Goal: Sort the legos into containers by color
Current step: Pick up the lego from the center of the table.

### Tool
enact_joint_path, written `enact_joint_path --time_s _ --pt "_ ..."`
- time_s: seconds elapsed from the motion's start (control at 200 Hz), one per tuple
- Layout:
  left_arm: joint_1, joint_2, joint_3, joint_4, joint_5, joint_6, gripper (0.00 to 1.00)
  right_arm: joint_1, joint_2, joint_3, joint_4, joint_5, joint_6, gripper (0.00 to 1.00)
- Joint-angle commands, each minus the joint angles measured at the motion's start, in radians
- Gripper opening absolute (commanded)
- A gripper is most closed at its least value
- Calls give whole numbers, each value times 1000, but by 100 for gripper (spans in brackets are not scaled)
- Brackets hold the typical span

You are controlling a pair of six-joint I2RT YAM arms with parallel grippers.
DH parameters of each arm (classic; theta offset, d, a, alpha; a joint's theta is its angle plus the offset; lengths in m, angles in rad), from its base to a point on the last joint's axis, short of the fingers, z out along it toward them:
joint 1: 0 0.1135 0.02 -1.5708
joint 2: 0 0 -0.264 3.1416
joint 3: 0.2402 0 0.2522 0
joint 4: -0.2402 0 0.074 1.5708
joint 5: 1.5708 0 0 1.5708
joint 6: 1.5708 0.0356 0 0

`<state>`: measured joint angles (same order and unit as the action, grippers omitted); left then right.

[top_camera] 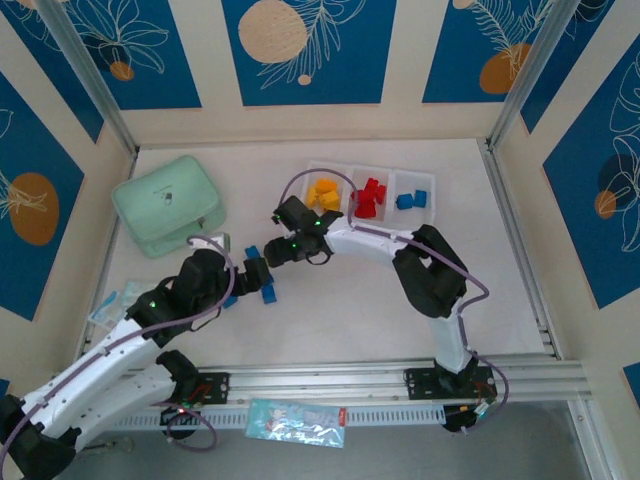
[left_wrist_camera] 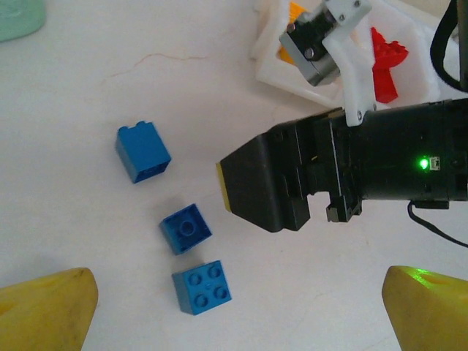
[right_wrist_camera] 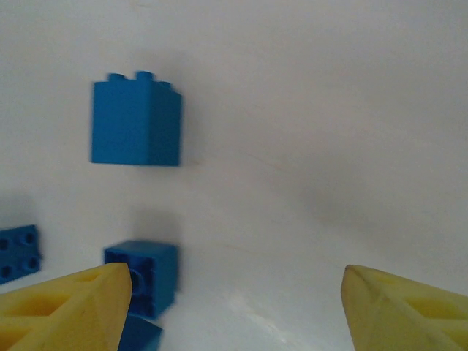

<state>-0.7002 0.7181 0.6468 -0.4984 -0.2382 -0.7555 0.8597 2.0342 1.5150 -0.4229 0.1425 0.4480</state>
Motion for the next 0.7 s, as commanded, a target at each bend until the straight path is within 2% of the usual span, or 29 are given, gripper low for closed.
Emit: enact_joint_path --time_s 0.0,0.335,0.54,0.695 --pt "14 -31 -22 -75 -63 -54 99 19 54 76 -2 -61 -25 77" --pt "16 -97 -55 -85 -104 -87 99 31 214 264 -41 -109 -42 80" --pt "18 -91 -55 -85 -116 -87 99 39 302 380 -119 -51 -66 81" --pt "21 -91 -61 -76 -116 -84 99 39 328 421 -154 2 -71 75"
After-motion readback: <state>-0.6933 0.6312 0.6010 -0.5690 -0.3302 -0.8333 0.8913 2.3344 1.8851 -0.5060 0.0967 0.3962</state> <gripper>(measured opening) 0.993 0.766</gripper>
